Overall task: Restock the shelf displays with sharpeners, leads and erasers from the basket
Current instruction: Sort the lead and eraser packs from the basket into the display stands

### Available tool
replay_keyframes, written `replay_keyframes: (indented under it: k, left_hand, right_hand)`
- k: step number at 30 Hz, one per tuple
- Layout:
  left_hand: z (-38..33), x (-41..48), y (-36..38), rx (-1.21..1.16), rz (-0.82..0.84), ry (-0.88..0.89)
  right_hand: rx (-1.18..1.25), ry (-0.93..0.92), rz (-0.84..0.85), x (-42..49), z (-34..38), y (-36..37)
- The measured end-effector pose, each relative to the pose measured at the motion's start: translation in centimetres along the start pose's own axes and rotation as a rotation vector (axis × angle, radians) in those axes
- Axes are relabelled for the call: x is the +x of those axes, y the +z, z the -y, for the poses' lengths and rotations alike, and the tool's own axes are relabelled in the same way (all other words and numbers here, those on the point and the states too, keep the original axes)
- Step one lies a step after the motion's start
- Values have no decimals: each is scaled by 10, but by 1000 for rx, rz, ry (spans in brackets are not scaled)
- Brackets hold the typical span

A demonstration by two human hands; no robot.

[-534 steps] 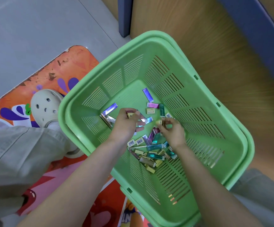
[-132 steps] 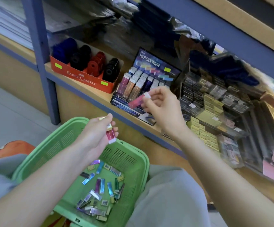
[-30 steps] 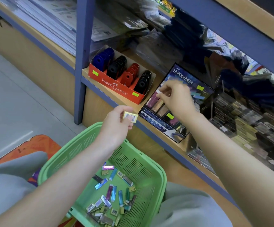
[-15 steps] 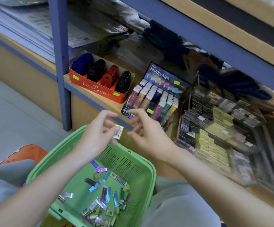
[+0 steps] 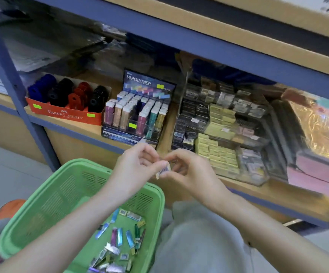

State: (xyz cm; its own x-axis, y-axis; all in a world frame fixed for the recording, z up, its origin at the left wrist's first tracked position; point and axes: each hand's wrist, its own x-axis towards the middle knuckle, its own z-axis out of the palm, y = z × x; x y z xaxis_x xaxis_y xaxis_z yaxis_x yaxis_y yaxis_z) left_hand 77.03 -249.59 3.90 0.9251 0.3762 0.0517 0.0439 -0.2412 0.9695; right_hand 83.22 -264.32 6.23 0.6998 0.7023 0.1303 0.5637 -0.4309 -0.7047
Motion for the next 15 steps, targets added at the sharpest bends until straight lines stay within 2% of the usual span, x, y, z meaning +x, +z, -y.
replay_keyframes:
  k: [2, 5, 8, 11, 15]
  left_hand:
    - [-13, 8, 22, 36, 47, 72]
    - [-29, 22, 51, 106, 95, 245]
    - [-33, 42, 76, 303, 161, 381]
    - [-22, 60, 96, 529, 246, 434]
    - [-8, 71, 113, 776, 380, 505]
  right_hand:
    - [22, 56, -75, -10, -11, -21]
    - [46, 164, -295, -20, -37, -54]
    - [75, 298, -445, -22, -70, -84]
    - [2, 397, -438, -18, -102, -101]
    - [-126, 472, -265, -8, -127, -103]
